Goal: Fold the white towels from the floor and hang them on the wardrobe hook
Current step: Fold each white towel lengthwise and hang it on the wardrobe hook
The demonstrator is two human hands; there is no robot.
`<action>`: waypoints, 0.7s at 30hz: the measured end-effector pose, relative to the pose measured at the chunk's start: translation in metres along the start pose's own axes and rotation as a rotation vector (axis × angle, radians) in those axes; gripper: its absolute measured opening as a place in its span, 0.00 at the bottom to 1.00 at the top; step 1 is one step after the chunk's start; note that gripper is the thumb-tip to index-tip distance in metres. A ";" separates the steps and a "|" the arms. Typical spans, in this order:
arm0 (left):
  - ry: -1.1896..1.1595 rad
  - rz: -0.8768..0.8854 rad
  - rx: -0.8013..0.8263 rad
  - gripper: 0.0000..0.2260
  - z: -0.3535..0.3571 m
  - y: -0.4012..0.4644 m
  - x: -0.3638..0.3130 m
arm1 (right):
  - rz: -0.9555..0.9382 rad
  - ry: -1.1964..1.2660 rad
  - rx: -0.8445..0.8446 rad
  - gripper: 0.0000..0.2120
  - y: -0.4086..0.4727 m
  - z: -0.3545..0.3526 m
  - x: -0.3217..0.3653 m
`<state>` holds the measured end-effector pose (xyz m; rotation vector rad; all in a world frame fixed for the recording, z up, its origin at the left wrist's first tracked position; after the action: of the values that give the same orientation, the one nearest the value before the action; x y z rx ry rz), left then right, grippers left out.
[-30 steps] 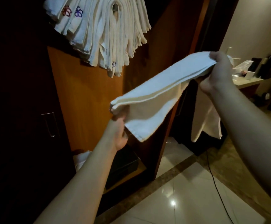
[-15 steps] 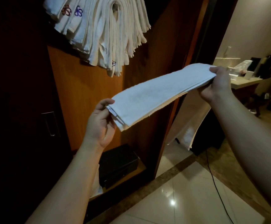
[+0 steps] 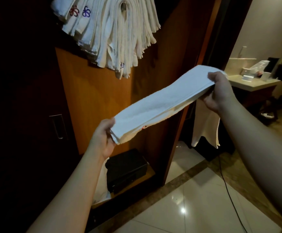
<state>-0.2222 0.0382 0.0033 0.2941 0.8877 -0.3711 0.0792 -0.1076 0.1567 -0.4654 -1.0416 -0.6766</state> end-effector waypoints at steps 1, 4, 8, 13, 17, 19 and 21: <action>0.051 -0.024 -0.021 0.03 -0.003 0.001 0.003 | -0.010 -0.020 -0.002 0.25 0.000 0.001 0.001; 0.158 -0.076 -0.066 0.17 -0.011 0.010 0.014 | -0.039 -0.095 -0.003 0.17 -0.001 0.012 0.004; 0.361 -0.111 -0.047 0.27 -0.013 0.018 0.033 | -0.060 -0.284 0.083 0.13 -0.007 0.047 0.003; 0.601 -0.259 0.000 0.28 0.000 0.026 0.052 | -0.110 -0.496 0.138 0.23 -0.018 0.094 0.004; 1.005 -0.224 0.108 0.35 0.025 0.029 0.040 | -0.237 -0.683 0.151 0.26 -0.029 0.122 0.001; 1.086 0.004 0.011 0.25 0.047 0.026 0.018 | -0.301 -0.819 0.170 0.29 -0.036 0.134 0.001; 0.939 0.272 -0.061 0.10 0.068 0.015 -0.002 | -0.372 -0.912 0.161 0.32 -0.041 0.144 0.000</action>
<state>-0.1695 0.0254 0.0475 0.5417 1.7493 0.0780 -0.0399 -0.0439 0.2214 -0.4470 -2.0653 -0.7063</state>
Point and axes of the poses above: each hand's wrist, its own y-axis towards the middle knuckle, its own z-axis out of the palm, x = y × z, the point moved 2 cm from there along y, towards the middle knuckle, and after that the axes turned 11 degrees about z, right-handed, at the moved point
